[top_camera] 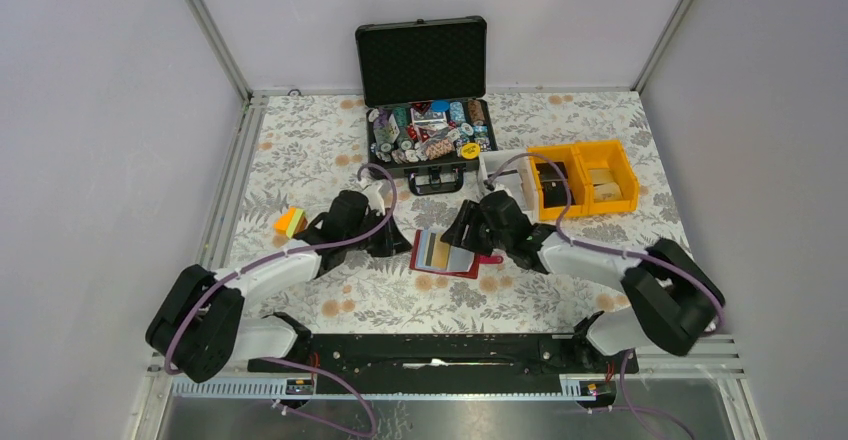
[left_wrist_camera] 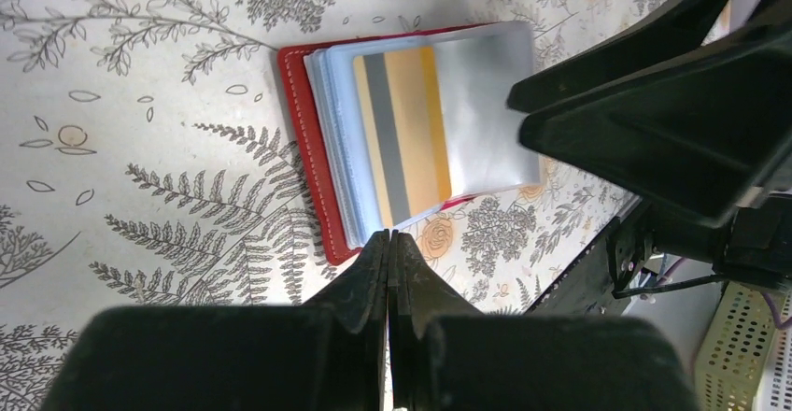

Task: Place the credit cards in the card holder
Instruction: Close the card holder at the center of the board.

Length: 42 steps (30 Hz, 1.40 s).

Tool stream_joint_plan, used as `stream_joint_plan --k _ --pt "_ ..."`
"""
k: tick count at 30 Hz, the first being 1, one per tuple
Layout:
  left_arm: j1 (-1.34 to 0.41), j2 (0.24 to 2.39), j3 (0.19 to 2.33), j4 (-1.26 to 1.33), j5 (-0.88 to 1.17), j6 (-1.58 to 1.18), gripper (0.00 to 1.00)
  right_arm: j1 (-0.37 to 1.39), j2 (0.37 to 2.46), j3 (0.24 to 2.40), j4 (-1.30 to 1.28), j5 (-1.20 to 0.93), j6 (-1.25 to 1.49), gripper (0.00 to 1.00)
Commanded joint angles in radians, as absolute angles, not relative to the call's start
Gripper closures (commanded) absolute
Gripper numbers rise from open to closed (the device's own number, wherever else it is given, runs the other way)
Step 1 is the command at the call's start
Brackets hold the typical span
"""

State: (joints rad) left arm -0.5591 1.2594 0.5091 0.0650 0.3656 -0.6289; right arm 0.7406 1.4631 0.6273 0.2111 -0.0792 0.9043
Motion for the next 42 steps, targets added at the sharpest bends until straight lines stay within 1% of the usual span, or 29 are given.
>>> stream_joint_plan --k 1,3,7,9,11,13,15,17,22,24,30,33,35,38,42 --pt "-0.555 1.215 0.600 -0.036 0.382 -0.547 1.00 0.728 1.301 0.656 0.072 0.060 0.822 0.34" --pt "-0.555 1.213 0.614 -0.057 0.394 -0.536 1.00 0.701 1.247 0.625 0.049 0.082 0.810 0.30" --pt "-0.555 1.222 0.627 -0.092 0.367 -0.544 1.00 0.623 1.183 0.580 0.006 0.079 0.770 0.25" --pt "-0.554 1.233 0.621 -0.082 0.368 -0.571 0.94 0.595 1.176 0.567 -0.029 0.038 0.757 0.23" --pt "-0.554 1.236 0.601 -0.040 0.368 -0.612 0.83 0.547 1.184 0.558 -0.020 -0.020 0.750 0.22" --pt "-0.552 1.244 0.580 -0.006 0.365 -0.650 0.70 0.582 1.197 0.539 0.037 -0.100 0.754 0.22" --pt "-0.550 1.256 0.569 0.032 0.354 -0.679 0.61 0.583 1.204 0.508 0.109 -0.163 0.779 0.23" --pt "-0.542 1.275 0.553 0.067 0.357 -0.704 0.55 0.582 1.217 0.483 0.163 -0.194 0.807 0.24" --pt "-0.515 1.315 0.528 0.130 0.390 -0.738 0.49 0.583 1.301 0.468 0.242 -0.228 0.828 0.26" --pt "-0.507 1.330 0.518 0.153 0.402 -0.749 0.48 0.582 1.339 0.472 0.262 -0.244 0.829 0.27" --pt "-0.478 1.379 0.480 0.228 0.422 -0.788 0.47 0.583 1.402 0.480 0.314 -0.283 0.850 0.35" --pt "-0.474 1.410 0.465 0.265 0.438 -0.799 0.47 0.582 1.422 0.481 0.329 -0.300 0.860 0.43" --pt "-0.474 1.442 0.457 0.298 0.452 -0.811 0.47 0.584 1.437 0.475 0.353 -0.314 0.874 0.47" --pt "-0.474 1.489 0.451 0.338 0.466 -0.829 0.49 0.584 1.465 0.475 0.368 -0.317 0.885 0.50" --pt "-0.474 1.517 0.442 0.370 0.466 -0.839 0.50 0.583 1.499 0.473 0.388 -0.326 0.892 0.53"
